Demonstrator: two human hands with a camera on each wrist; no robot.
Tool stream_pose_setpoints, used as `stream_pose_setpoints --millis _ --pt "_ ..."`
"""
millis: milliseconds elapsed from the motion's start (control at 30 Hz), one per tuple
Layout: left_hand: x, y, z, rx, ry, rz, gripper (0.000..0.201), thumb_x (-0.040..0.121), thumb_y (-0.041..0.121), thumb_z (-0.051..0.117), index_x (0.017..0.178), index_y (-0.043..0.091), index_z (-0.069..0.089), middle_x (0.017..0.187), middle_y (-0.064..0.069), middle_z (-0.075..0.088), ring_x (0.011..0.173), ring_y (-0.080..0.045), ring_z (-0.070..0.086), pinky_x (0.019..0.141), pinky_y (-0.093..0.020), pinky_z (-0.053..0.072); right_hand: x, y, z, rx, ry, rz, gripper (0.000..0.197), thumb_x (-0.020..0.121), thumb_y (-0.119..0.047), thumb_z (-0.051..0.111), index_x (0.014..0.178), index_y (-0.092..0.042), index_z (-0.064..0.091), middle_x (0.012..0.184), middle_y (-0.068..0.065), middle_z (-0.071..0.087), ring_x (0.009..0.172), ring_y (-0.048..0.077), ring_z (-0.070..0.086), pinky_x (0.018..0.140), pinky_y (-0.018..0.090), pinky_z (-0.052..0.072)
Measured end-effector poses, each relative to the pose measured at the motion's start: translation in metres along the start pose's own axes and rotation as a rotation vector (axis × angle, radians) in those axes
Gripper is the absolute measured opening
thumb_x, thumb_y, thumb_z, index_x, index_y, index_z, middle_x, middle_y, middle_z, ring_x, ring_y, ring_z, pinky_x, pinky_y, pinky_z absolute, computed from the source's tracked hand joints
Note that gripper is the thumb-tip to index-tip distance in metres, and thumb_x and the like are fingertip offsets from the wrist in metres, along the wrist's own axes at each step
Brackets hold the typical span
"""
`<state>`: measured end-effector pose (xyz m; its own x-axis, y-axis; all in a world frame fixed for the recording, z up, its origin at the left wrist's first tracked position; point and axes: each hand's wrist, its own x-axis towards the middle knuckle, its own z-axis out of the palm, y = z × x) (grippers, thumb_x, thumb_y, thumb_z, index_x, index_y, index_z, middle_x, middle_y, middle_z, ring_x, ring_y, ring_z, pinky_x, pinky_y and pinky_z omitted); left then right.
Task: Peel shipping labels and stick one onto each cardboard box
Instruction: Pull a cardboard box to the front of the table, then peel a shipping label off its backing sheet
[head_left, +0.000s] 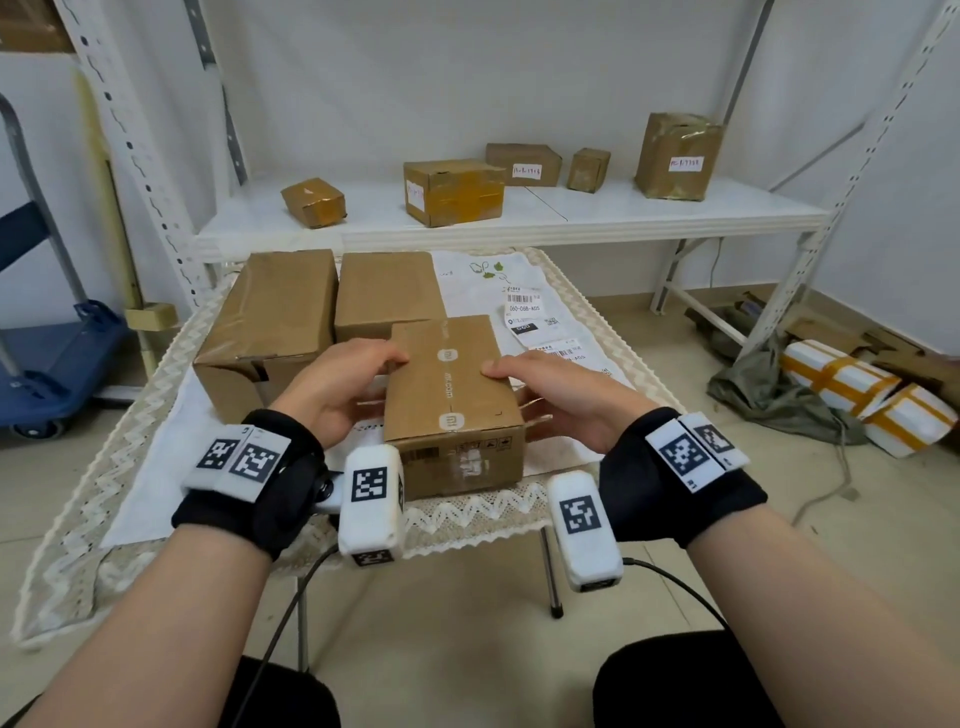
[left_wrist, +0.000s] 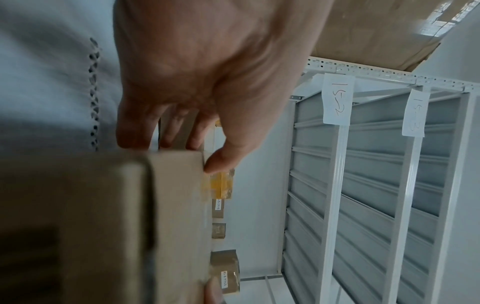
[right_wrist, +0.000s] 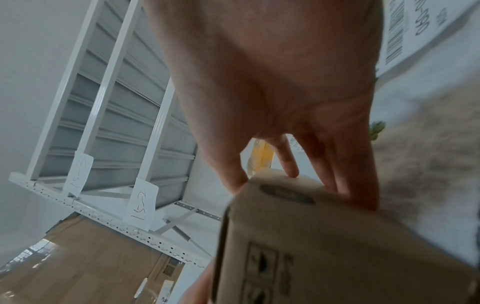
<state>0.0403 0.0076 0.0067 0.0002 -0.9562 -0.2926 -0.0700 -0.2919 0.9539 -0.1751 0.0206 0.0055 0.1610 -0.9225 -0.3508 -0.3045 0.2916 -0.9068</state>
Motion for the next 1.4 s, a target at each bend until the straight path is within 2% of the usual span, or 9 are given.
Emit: stream_pose_setpoints --millis 200,333,400,533,733,900,1167,1267,1400 --pt "0.004 0.000 -0.003 -0.038 0.038 0.020 0.017 0.101 0.012 0.060 0.114 0.020 0.066 0.106 -0.001 0.071 0.087 -0.014 0.068 0.068 -0.028 0.053 0.003 0.003 0.001 0.040 0.026 -0.033 0.047 0.096 -0.039 0.067 0.127 -0.004 0.059 0.109 0.015 0.068 0.072 0.018 0.067 0.056 0.018 0.054" --pt "0.008 0.001 -0.004 -0.102 0.118 0.083 0.030 0.095 0.004 0.064 0.120 0.020 0.059 0.100 -0.002 0.067 0.071 -0.005 0.065 0.055 -0.019 0.051 0.008 0.005 0.002 0.091 0.029 -0.049 0.051 0.095 -0.043 0.068 0.129 -0.006 0.059 0.127 0.018 0.063 0.085 0.022 0.075 0.076 0.028 0.061" --pt "0.009 0.002 -0.007 -0.144 0.180 0.127 0.029 0.093 0.007 0.067 0.117 0.022 0.061 0.106 -0.002 0.069 0.081 -0.006 0.066 0.064 -0.019 0.049 0.005 0.001 -0.005 0.132 0.053 -0.056 0.049 0.095 -0.045 0.066 0.127 -0.007 0.060 0.120 0.015 0.064 0.093 0.025 0.072 0.086 0.034 0.061" --pt "0.003 0.006 -0.010 -0.264 0.263 0.217 0.026 0.096 0.016 0.065 0.121 0.022 0.064 0.113 0.005 0.068 0.100 -0.005 0.063 0.083 -0.018 0.048 -0.003 -0.005 -0.031 0.218 0.162 -0.111 0.035 0.098 -0.035 0.064 0.119 -0.007 0.064 0.107 0.013 0.066 0.089 0.024 0.068 0.083 0.033 0.062" --pt "-0.004 0.011 -0.003 -0.335 0.199 0.323 0.013 0.097 0.010 0.061 0.100 0.021 0.065 0.085 0.009 0.071 0.069 0.000 0.065 0.058 -0.012 0.047 -0.016 0.009 -0.080 0.168 0.395 -0.146 0.022 0.097 -0.025 0.062 0.114 -0.012 0.068 0.112 0.009 0.073 0.101 0.022 0.068 0.095 0.034 0.055" --pt "-0.007 0.013 0.011 -0.313 0.120 0.348 0.014 0.098 0.008 0.060 0.096 0.021 0.065 0.079 0.008 0.071 0.072 -0.003 0.068 0.060 -0.016 0.047 -0.022 0.028 -0.100 -0.047 0.454 -0.048 0.021 0.097 -0.025 0.062 0.113 -0.015 0.070 0.117 0.005 0.071 0.103 0.020 0.062 0.092 0.035 0.048" --pt "-0.008 0.016 0.045 -0.328 0.062 0.349 0.013 0.097 0.009 0.060 0.098 0.019 0.067 0.081 0.006 0.070 0.078 -0.008 0.067 0.062 -0.019 0.049 -0.018 0.034 -0.096 -0.091 0.420 0.084 0.007 0.092 -0.009 0.068 0.095 -0.015 0.070 0.103 0.007 0.060 0.083 0.020 0.052 0.066 0.028 0.050" --pt "-0.009 0.016 0.054 -0.290 0.021 0.361 0.012 0.098 0.011 0.060 0.099 0.020 0.068 0.081 0.007 0.071 0.078 -0.008 0.067 0.062 -0.017 0.049 -0.015 0.034 -0.093 -0.113 0.402 0.111 0.028 0.087 0.001 0.071 0.112 -0.010 0.068 0.094 0.008 0.058 0.071 0.018 0.049 0.060 0.025 0.044" --pt "-0.008 0.017 0.057 -0.274 0.026 0.382 0.012 0.097 0.012 0.061 0.096 0.022 0.068 0.079 0.008 0.071 0.078 -0.007 0.067 0.059 -0.016 0.049 -0.011 0.033 -0.088 -0.132 0.346 0.131 0.041 0.081 0.008 0.075 0.116 -0.011 0.066 0.106 0.020 0.067 0.083 0.027 0.053 0.074 0.038 0.052"
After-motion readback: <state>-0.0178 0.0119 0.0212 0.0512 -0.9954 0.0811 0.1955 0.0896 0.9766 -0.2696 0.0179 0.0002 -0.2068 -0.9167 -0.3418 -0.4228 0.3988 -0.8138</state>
